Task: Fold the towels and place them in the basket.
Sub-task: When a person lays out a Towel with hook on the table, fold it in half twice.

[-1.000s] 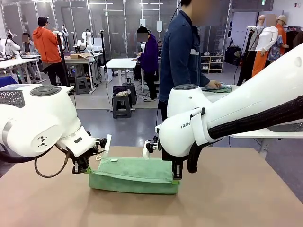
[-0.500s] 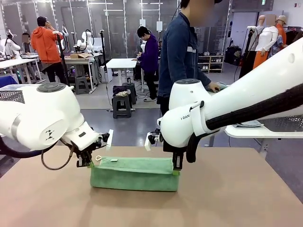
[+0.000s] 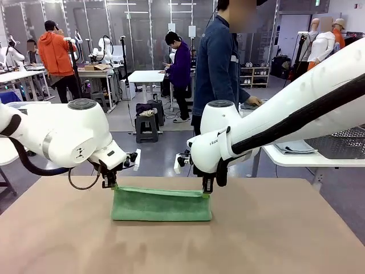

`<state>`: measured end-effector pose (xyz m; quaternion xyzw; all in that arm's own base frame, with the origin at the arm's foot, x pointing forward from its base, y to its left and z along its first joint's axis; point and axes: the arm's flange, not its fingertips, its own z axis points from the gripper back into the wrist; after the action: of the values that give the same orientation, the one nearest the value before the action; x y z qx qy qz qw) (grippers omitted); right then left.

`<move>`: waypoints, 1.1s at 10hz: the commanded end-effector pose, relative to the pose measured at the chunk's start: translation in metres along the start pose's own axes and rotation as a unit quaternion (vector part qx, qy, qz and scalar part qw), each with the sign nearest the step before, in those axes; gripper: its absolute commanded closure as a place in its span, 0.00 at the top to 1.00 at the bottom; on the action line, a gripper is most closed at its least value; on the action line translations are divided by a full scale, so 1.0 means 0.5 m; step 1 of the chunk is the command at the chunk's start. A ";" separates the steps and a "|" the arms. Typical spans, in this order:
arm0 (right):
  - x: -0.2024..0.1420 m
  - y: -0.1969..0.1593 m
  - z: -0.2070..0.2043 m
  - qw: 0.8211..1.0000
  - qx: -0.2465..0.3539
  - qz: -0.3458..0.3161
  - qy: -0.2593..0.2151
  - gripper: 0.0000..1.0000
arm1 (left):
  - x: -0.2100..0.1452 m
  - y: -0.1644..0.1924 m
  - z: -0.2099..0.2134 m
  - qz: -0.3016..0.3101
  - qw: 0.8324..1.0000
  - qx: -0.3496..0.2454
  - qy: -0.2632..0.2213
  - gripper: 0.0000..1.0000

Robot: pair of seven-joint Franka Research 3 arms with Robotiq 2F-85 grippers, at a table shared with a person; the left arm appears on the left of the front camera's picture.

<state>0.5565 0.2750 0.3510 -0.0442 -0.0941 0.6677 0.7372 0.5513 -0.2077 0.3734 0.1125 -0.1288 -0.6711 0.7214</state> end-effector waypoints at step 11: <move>-0.021 -0.054 -0.016 0.999 -0.043 -0.017 0.022 0.64 | -0.035 0.055 -0.015 -0.002 1.000 0.012 -0.025 0.47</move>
<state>0.5942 0.2668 0.3370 -0.0905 -0.1010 0.6641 0.7352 0.5910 -0.2016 0.3615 0.1231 -0.1440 -0.6658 0.7217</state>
